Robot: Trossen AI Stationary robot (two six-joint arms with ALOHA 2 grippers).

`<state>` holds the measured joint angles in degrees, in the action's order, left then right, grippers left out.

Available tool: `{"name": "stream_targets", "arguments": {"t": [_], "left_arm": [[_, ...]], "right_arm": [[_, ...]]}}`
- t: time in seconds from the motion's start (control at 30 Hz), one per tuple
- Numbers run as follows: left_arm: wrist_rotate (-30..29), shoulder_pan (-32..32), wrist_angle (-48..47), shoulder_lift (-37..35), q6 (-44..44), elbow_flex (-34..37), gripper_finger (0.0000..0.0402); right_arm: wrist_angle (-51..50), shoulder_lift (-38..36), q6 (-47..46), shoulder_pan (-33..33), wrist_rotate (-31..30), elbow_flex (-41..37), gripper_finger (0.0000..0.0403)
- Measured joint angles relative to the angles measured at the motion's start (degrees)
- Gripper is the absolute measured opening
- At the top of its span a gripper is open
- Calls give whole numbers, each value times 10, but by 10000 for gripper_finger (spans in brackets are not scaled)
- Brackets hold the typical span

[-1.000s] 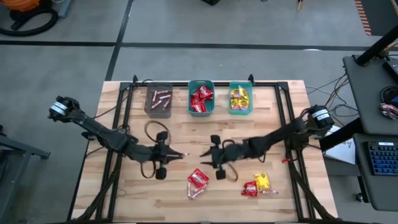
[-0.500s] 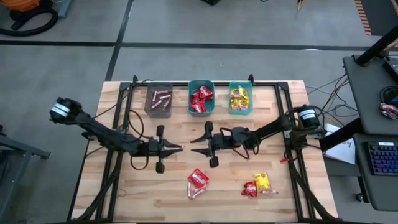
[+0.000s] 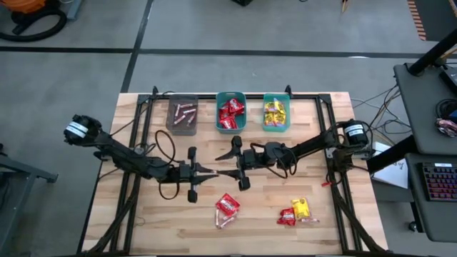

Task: Sort candy
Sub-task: Put the white candy on the black bin

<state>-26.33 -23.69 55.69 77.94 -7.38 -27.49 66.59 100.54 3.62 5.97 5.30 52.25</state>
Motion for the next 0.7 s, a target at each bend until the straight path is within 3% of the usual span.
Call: {"name": "stream_targets", "arguments": {"t": [0.43, 0.7], "left_arm": [[-23, -1, -3, 17, 21, -13, 2], [-32, -1, -3, 9, 48, 10, 1]], "right_arm": [[-10, -4, -16, -1, 8, -4, 179], [-149, -41, -18, 0, 1, 1, 190]]}}
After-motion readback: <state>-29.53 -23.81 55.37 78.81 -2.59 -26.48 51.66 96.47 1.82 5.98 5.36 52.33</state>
